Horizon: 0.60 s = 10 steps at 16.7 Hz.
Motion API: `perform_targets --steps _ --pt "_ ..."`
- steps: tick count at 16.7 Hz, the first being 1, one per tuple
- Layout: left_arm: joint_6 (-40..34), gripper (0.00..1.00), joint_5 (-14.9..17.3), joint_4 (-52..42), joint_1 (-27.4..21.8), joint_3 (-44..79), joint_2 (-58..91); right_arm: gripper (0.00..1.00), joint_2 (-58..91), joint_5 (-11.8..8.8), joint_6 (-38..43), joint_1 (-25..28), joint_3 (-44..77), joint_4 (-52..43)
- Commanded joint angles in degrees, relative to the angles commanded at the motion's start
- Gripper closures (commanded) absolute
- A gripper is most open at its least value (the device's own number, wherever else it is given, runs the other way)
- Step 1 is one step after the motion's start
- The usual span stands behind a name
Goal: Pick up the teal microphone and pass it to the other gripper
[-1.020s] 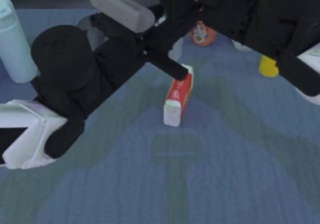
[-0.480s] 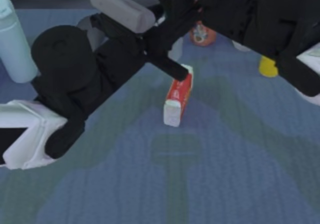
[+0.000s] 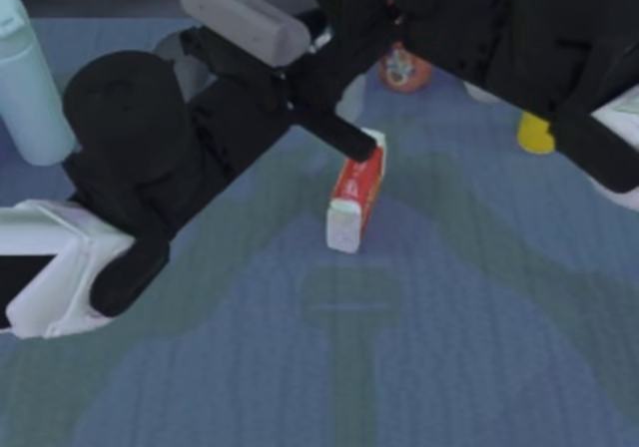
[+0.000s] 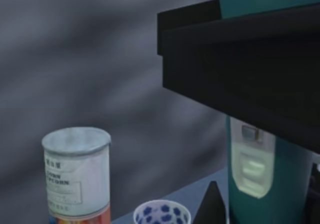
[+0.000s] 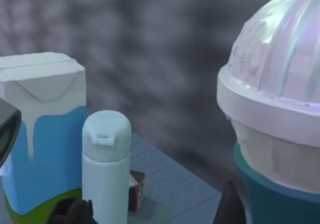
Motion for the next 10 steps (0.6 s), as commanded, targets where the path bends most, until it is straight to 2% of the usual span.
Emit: perform_targets --steps 7,10 --pt "0.0 0.02 0.0 0.0 0.0 0.0 0.0 1.00 0.0 0.0 0.0 0.0 0.0 0.0" --pt "0.0 0.00 0.0 0.0 0.0 0.0 0.0 1.00 0.0 0.0 0.0 0.0 0.0 0.0"
